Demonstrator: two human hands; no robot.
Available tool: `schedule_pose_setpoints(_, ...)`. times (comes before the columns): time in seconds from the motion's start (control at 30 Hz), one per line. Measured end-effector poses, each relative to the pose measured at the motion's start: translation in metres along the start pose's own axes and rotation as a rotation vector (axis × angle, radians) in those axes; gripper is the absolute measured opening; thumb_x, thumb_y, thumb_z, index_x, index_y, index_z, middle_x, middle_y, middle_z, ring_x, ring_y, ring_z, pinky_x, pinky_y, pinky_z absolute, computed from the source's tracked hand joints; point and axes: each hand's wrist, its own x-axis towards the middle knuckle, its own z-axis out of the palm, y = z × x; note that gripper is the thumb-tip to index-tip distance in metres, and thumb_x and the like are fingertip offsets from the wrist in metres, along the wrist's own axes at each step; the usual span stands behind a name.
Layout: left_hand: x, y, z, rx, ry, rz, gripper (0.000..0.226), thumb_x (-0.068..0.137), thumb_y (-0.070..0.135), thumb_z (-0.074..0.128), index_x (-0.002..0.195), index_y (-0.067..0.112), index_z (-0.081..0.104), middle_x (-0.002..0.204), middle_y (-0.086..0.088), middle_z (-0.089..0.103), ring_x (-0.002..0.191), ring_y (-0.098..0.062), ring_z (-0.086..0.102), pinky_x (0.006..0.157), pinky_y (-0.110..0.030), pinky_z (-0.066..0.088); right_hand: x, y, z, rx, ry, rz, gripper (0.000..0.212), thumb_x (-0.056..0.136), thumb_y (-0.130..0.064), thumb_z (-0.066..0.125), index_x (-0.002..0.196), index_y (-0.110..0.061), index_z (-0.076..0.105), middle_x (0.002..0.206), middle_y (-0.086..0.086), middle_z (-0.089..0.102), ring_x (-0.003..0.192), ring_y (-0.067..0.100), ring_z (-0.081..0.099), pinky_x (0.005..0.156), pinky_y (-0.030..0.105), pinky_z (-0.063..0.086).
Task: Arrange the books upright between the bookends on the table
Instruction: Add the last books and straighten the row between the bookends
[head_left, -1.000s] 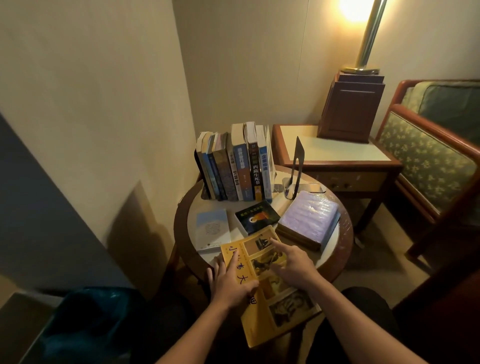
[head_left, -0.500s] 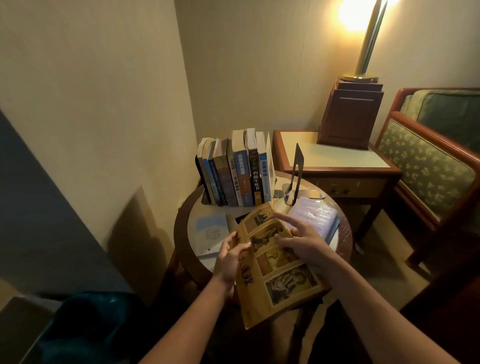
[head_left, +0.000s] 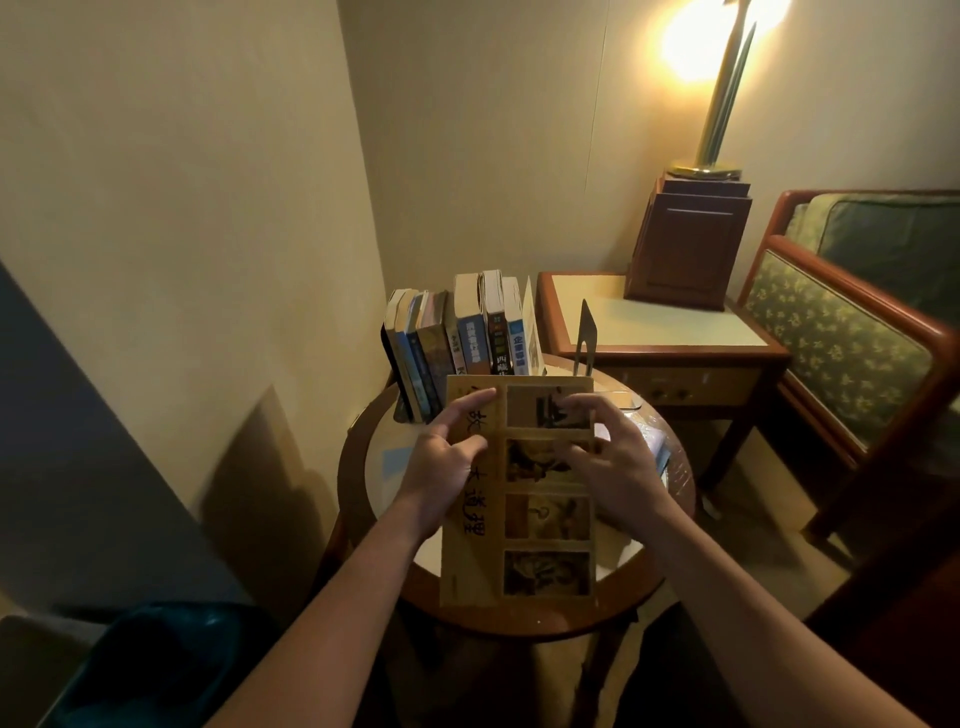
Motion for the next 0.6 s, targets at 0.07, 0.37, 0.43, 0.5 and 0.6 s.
schedule_pose_setpoints(0.07,0.002,0.005,0.001,0.027,-0.017,0.051,0.042,0.101,0.003,0.051,0.129,0.032,0.063,0.118,-0.004,0.070,0.094,-0.021,0.074,0.076,-0.036,0.063,0.000,-0.004,-0.001,-0.006,0.064,-0.042,0.038,0.086,-0.003,0.073,0.115,-0.025,0.064,0.111,-0.014,0.062,0.098,0.011,0.070,0.069,0.030,0.062)
schedule_pose_setpoints(0.37,0.009,0.001,0.002,0.166,-0.053,0.100,0.044,0.099,-0.005,0.044,0.109,0.033,0.063,0.126,-0.010,0.061,0.107,-0.021,0.067,0.072,-0.039,0.063,0.004,-0.015,-0.022,-0.282,0.005,-0.255,0.031,0.083,0.000,0.075,0.104,-0.022,0.075,0.107,-0.014,0.062,0.093,-0.012,0.062,0.066,0.002,0.046)
schedule_pose_setpoints(0.43,0.009,-0.003,0.003,0.199,-0.079,0.117,0.049,0.095,-0.007,0.045,0.103,0.038,0.064,0.130,-0.011,0.056,0.116,-0.027,0.061,0.078,-0.046,0.063,0.009,-0.013,-0.026,-0.407,-0.035,-0.275,0.032,0.082,-0.006,0.079,0.104,-0.029,0.077,0.108,-0.009,0.067,0.098,-0.003,0.061,0.073,0.002,0.045)
schedule_pose_setpoints(0.5,0.008,-0.005,0.003,0.197,-0.094,0.120,0.052,0.092,-0.008,0.046,0.099,0.040,0.064,0.130,-0.012,0.053,0.118,-0.029,0.059,0.081,-0.050,0.062,0.011,-0.014,-0.028,-0.496,-0.086,-0.304,0.029,0.082,-0.007,0.079,0.102,-0.029,0.079,0.106,-0.009,0.068,0.094,-0.009,0.058,0.073,0.000,0.042)
schedule_pose_setpoints(0.6,0.008,-0.001,0.005,0.203,-0.139,0.119,0.049,0.086,-0.002,0.047,0.099,0.041,0.064,0.131,-0.012,0.052,0.120,-0.032,0.057,0.083,-0.052,0.061,0.014,-0.024,-0.026,-0.577,-0.203,-0.335,0.028,0.086,-0.011,0.075,0.106,-0.031,0.078,0.101,-0.015,0.066,0.089,-0.010,0.059,0.068,0.004,0.045)
